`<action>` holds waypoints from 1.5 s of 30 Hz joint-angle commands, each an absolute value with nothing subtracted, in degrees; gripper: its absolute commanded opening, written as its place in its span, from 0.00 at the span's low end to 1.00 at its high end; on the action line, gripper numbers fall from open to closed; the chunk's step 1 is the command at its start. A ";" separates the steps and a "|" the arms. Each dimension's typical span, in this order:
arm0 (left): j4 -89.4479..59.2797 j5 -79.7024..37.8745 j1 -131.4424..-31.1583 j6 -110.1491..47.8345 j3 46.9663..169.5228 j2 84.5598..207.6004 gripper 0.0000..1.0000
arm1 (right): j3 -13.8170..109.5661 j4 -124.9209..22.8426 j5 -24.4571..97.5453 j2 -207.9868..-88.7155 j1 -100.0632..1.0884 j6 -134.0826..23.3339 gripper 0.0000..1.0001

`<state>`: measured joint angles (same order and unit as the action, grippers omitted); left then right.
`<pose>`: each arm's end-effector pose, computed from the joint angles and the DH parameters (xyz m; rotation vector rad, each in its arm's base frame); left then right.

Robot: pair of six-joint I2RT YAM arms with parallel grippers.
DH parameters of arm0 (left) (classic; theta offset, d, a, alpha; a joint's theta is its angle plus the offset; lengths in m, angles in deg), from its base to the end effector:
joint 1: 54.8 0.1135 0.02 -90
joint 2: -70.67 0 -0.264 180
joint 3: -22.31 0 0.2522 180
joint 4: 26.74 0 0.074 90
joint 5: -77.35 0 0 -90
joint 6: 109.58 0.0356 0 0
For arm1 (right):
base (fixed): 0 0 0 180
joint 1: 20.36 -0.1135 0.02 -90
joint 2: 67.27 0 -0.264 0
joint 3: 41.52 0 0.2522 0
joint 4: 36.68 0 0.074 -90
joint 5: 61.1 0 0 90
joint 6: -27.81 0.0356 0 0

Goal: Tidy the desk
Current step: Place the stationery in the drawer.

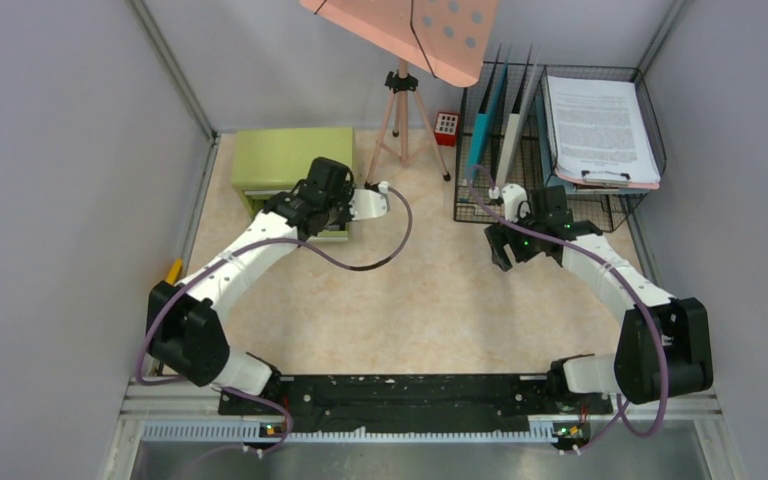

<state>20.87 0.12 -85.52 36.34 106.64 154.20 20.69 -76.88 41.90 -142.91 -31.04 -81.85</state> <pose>0.2764 -0.1551 0.3001 1.5769 1.8279 0.4716 0.2582 0.0568 0.2232 -0.7398 2.3731 0.2183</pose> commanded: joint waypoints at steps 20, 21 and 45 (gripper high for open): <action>7.60 -14.05 -73.03 58.22 98.90 161.87 0.00 | 22.56 -76.07 41.83 -142.57 -30.40 -81.84 0.78; 6.54 -14.04 -72.89 58.99 98.20 162.25 0.00 | 22.60 -76.18 41.82 -142.60 -30.43 -81.84 0.78; -2.94 -13.25 -71.17 59.48 97.59 167.97 0.31 | 22.26 -76.70 42.52 -141.76 -30.40 -82.21 0.78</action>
<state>-0.18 -12.82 -71.64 58.77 97.00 167.34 20.69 -77.03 41.85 -142.91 -31.04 -81.91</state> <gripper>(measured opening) 0.285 0.779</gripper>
